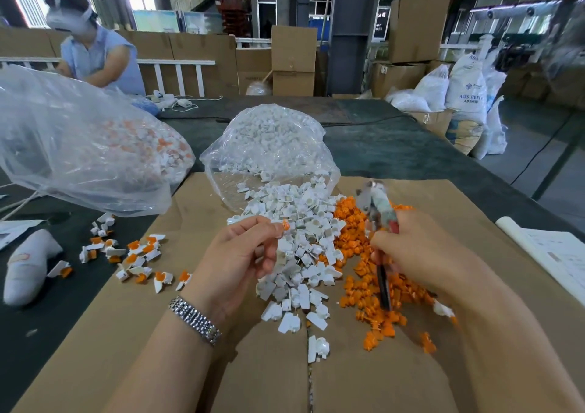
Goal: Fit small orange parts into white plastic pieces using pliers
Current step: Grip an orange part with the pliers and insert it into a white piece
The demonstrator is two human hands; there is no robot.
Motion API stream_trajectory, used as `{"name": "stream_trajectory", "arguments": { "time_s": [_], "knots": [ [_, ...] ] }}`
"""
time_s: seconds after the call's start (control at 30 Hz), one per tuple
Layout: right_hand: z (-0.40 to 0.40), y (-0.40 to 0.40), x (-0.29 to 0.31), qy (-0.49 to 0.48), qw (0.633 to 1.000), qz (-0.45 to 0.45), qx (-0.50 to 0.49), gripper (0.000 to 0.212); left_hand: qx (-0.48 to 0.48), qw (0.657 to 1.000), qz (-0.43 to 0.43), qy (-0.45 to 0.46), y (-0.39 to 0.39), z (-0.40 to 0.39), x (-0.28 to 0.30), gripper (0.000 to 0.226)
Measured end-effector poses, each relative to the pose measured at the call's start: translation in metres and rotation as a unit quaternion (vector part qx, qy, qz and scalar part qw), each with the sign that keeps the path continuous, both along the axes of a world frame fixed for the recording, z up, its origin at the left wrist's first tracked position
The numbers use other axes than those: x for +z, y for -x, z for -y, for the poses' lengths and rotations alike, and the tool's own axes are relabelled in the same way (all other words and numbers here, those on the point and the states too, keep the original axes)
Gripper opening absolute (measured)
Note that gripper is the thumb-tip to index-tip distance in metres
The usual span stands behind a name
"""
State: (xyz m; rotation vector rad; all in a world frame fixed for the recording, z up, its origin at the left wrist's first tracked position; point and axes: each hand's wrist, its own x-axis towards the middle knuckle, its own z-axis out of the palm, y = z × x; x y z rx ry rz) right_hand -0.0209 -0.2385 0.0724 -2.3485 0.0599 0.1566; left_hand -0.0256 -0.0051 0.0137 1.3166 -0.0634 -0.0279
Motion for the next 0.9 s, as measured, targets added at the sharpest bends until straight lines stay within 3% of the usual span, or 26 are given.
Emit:
{"name": "stream_trajectory", "arguments": {
  "time_s": [0.1, 0.13, 0.4, 0.5, 0.7, 0.9],
  "knots": [
    [-0.014, 0.016, 0.011, -0.217, 0.966, -0.122, 0.076, 0.022, 0.005, 1.000, 0.001, 0.016, 0.000, -0.003, 0.000, 0.026],
    [-0.018, 0.020, 0.009, -0.237, 0.955, -0.146, 0.101, 0.026, 0.006, 1.000, 0.004, 0.021, 0.000, -0.003, 0.000, 0.024],
    [-0.046, 0.030, -0.006, -0.036, 0.980, -0.098, 0.171, 0.011, 0.023, 0.999, 0.019, 0.020, -0.001, -0.004, 0.001, 0.030],
    [-0.052, 0.033, -0.009, 0.010, 0.982, -0.076, 0.175, 0.014, 0.029, 0.999, 0.016, 0.012, -0.001, -0.004, -0.001, 0.029],
    [-0.057, 0.038, -0.014, 0.015, 0.985, -0.047, 0.167, 0.008, 0.034, 0.999, 0.011, -0.014, -0.001, -0.003, -0.001, 0.031],
    [-0.066, 0.046, -0.022, -0.041, 0.986, 0.002, 0.159, 0.026, 0.037, 0.999, 0.002, -0.018, -0.001, -0.003, -0.001, 0.026]
  ]
}}
